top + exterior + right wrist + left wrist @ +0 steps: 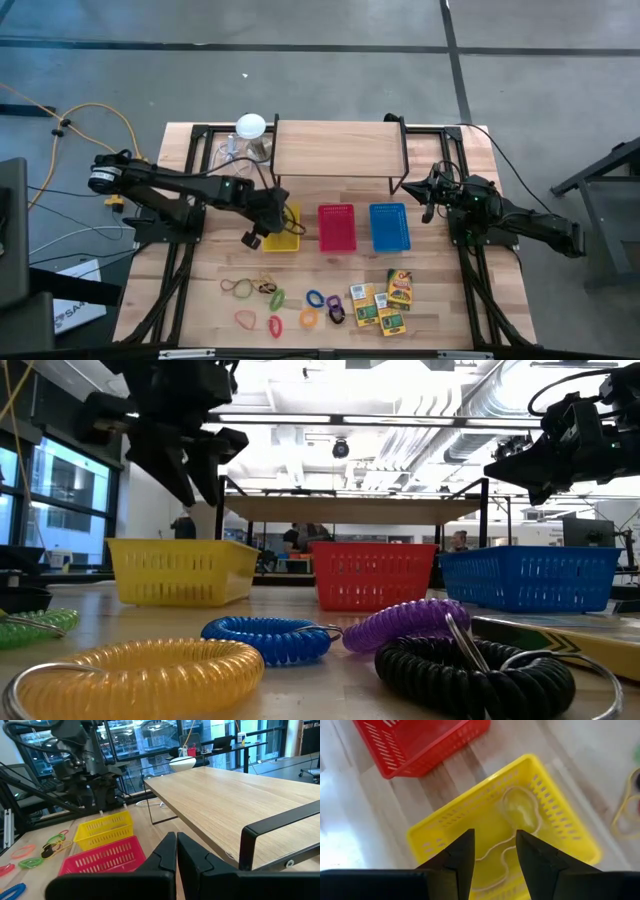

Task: Pick & Place Office Desk Supplies
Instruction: Put the black rubber band into the yellow bin

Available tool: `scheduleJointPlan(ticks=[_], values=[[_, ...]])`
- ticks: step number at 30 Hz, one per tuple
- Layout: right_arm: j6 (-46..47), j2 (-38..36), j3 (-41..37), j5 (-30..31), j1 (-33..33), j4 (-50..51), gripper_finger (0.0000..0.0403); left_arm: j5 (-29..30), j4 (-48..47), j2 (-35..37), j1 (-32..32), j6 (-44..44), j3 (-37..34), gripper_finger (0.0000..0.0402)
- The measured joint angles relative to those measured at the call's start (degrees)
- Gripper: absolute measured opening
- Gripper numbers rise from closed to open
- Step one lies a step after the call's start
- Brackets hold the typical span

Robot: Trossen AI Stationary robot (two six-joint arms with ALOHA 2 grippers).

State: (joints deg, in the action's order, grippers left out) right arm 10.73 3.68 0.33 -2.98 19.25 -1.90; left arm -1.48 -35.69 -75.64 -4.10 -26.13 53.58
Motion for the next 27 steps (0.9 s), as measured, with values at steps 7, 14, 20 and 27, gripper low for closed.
scheduleJointPlan(ticks=[7, 14, 20, 27], values=[[0.01, 0.02, 0.00, 0.00, 0.01, 0.01, 0.0002, 4.62, 1.67, 0.00, -5.72, 8.79, 0.15, 0.0136], [0.01, 0.02, -0.01, 0.00, 0.02, -0.01, 0.0002, 11.78, 3.02, 0.00, -11.13, 22.43, 0.20, 0.0136], [-0.01, 0.02, 0.01, 0.00, 0.00, 0.01, 0.0002, 15.76, 2.52, 0.00, -14.66, 39.51, 0.21, 0.0136], [0.01, 0.02, 0.01, 0.00, 0.02, 0.01, 0.0002, 15.80, 1.00, 0.00, -17.50, 55.45, 0.22, 0.0136]])
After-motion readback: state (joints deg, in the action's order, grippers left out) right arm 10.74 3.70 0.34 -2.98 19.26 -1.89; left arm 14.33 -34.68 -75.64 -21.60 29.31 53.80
